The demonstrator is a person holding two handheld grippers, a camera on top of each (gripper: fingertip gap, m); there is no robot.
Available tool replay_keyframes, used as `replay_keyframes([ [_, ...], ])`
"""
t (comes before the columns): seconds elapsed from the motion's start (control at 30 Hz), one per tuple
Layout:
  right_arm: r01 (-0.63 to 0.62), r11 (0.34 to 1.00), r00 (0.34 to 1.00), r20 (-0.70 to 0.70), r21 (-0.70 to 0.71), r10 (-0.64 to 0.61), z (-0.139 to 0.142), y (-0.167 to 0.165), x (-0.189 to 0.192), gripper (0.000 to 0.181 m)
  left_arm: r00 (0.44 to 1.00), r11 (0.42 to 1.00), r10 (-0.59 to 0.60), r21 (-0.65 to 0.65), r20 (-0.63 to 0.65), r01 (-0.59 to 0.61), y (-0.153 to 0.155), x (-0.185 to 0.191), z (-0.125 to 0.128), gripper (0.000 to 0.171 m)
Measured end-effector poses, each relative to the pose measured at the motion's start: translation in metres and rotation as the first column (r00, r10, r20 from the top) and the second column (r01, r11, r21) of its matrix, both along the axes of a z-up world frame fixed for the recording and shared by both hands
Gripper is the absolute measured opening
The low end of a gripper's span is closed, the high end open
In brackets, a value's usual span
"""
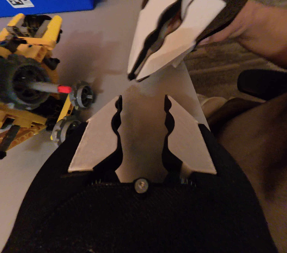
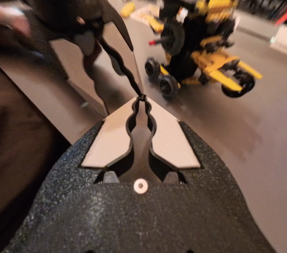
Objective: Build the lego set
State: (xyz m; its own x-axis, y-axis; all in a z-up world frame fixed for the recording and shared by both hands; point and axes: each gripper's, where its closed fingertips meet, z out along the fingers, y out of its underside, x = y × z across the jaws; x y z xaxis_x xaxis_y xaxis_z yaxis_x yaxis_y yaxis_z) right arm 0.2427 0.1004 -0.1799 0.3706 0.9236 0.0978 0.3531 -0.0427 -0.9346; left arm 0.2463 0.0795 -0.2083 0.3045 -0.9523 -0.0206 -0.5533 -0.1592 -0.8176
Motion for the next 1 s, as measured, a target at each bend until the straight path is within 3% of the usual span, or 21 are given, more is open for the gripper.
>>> replay_keyframes([
  [0.13, -0.057, 0.991, 0.95, -0.298, 0.121, 0.091, 0.048, -0.022, 0.014, 0.006, 0.998, 0.999, 0.039, -0.019, 0.055, -0.038, 0.007, -0.004, 0.008, 0.053],
  [0.3, -0.083, 0.987, 0.884, -0.448, 0.137, 0.136, 0.075, -0.035, 0.028, 0.006, 0.997, 0.993, 0.072, 0.088, 0.042, -0.075, 0.014, -0.007, 0.015, 0.053],
  [0.67, -0.087, 0.98, 0.882, -0.443, 0.178, 0.159, 0.086, -0.041, 0.022, 0.006, 0.991, 0.982, 0.126, 0.138, 0.04, -0.13, 0.025, -0.019, 0.019, 0.05],
  [0.87, -0.042, 0.999, 0.899, -0.437, 0.001, 0.038, 0.07, -0.021, 0.015, 0.006, 0.986, 0.968, 0.166, 0.189, 0.015, -0.166, 0.033, -0.027, 0.02, 0.048],
  [1.0, 0.051, 0.986, 0.944, -0.314, -0.157, -0.099, 0.042, -0.005, 0.004, 0.006, 0.983, 0.959, 0.186, 0.217, -0.002, -0.181, 0.037, -0.028, 0.017, 0.049],
])
